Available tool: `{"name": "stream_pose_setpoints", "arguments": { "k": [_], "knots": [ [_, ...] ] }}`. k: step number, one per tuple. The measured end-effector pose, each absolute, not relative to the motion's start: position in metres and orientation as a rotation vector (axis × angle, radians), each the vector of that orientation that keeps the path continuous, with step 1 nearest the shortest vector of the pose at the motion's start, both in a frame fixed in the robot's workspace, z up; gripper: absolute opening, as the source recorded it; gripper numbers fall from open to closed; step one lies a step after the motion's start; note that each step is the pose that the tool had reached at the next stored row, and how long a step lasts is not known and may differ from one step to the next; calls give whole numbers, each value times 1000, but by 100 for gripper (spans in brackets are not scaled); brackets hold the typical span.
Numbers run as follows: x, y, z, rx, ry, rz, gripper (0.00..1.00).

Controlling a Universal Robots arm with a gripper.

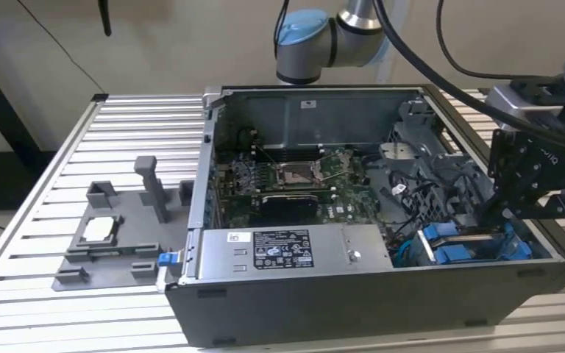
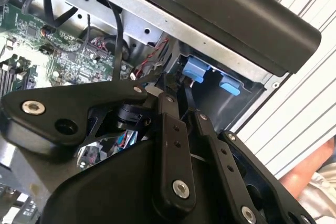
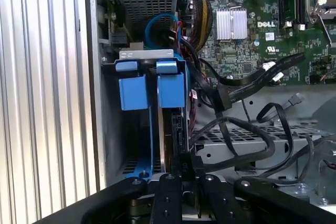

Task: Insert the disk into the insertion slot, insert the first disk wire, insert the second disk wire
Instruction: 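Insert the first disk wire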

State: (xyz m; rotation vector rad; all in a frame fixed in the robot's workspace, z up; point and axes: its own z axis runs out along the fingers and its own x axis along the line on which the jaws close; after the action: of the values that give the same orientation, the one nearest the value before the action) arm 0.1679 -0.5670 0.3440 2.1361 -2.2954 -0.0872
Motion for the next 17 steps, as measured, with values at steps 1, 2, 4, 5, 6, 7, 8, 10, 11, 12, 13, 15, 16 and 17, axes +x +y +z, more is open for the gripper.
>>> {"name": "stream_pose_setpoints", "arguments": {
  "k": [1,2,4,5,6,7,8,10,11,12,13,15,16,17],
  "knots": [
    [168,-567,344,2125,-2299,-94,19],
    [168,-567,344,2117,-2302,-96,19],
    [169,-567,343,2109,-2308,-95,19],
    [169,-567,342,2108,-2309,-95,19],
    [169,-567,342,2107,-2309,-95,19],
    [169,-567,341,2107,-2310,-95,19],
    [169,-567,341,2106,-2310,-94,19],
    [170,-567,339,2105,-2310,-94,19],
    [170,-567,339,2105,-2311,-94,19],
    [170,-567,338,2105,-2311,-93,19],
    [170,-567,337,2106,-2312,-92,19],
    [170,-567,335,2106,-2312,-92,19],
    [170,-567,334,2106,-2313,-91,19],
    [170,-567,334,2106,-2313,-90,19]
  ]
}}
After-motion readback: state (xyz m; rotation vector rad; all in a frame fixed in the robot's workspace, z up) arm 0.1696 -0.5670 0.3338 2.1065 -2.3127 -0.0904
